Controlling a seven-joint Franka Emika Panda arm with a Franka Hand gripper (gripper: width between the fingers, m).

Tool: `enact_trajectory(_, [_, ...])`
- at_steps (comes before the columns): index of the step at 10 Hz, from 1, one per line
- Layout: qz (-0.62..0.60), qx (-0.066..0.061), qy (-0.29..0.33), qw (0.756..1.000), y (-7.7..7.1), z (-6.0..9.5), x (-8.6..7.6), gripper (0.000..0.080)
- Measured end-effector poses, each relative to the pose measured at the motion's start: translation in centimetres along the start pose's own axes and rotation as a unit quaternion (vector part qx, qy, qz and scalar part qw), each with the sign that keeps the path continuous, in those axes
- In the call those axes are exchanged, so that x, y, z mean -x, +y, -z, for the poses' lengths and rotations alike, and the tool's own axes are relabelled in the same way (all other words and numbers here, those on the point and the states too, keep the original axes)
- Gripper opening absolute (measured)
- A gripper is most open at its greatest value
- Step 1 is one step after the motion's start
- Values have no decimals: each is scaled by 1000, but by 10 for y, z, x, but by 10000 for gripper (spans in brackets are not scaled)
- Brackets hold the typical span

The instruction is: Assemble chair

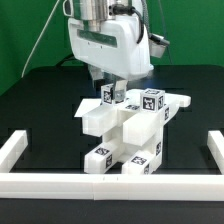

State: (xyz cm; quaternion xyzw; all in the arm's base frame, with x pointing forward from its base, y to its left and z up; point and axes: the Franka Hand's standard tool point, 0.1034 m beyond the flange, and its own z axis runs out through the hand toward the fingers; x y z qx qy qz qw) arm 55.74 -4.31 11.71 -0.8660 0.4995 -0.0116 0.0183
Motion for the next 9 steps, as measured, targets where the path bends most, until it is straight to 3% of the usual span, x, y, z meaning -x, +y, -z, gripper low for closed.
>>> enact_trajectory(1, [0, 0, 0, 1000, 0, 0, 0, 630])
enact_trajectory(4, [0, 0, -1, 1000, 0, 0, 0, 645])
enact_trajectory(5, [1, -4, -7, 1000, -2, 7, 2, 649])
enact_trajectory(7, [3, -21, -31, 999, -7, 36, 6, 649])
enact_trajectory(8, [3, -28, -31, 999, -9, 43, 6, 649])
enact_trajectory(9, [2, -22, -29, 999, -6, 37, 5, 649])
